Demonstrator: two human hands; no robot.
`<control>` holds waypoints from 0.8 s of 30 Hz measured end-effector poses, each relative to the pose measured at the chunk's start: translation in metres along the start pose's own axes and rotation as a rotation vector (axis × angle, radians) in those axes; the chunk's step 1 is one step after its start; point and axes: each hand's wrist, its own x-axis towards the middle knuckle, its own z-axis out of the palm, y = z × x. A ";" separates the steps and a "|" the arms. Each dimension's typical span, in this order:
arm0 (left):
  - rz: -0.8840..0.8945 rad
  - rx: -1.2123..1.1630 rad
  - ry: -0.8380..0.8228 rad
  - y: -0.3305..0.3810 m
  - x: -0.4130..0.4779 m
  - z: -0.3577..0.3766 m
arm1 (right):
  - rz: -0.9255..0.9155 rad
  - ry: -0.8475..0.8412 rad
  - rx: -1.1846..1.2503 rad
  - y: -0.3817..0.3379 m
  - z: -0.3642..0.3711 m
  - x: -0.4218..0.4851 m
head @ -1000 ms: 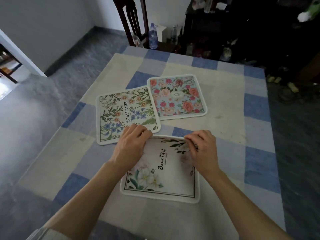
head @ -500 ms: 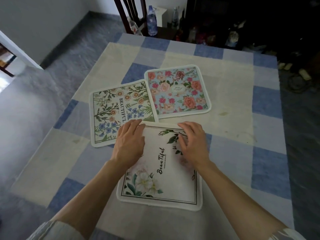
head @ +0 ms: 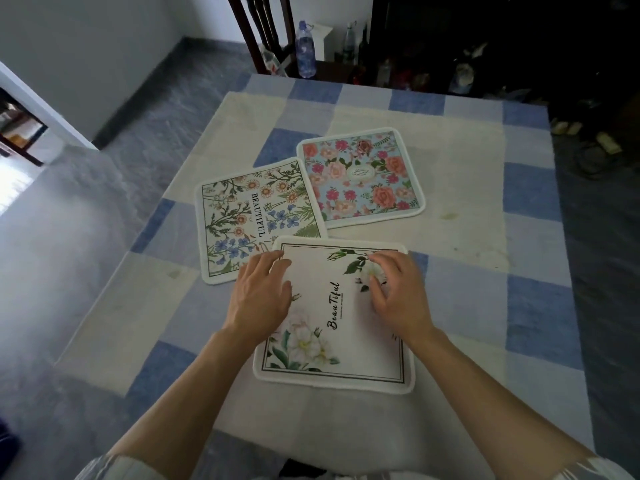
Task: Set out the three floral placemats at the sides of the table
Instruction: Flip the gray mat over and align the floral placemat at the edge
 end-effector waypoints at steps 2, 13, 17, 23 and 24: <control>-0.012 -0.037 -0.025 0.000 -0.008 0.004 | 0.006 -0.011 -0.016 0.003 0.000 -0.013; 0.097 -0.163 -0.129 -0.026 -0.068 0.021 | 0.146 -0.073 -0.138 -0.021 0.010 -0.115; 0.147 -0.167 -0.176 -0.029 -0.090 0.035 | 0.211 -0.126 -0.154 -0.027 0.016 -0.142; 0.207 -0.116 -0.288 -0.028 -0.104 0.047 | 0.187 -0.323 -0.193 -0.029 0.025 -0.157; 0.213 -0.099 -0.305 -0.027 -0.106 0.049 | 0.172 -0.345 -0.204 -0.030 0.026 -0.158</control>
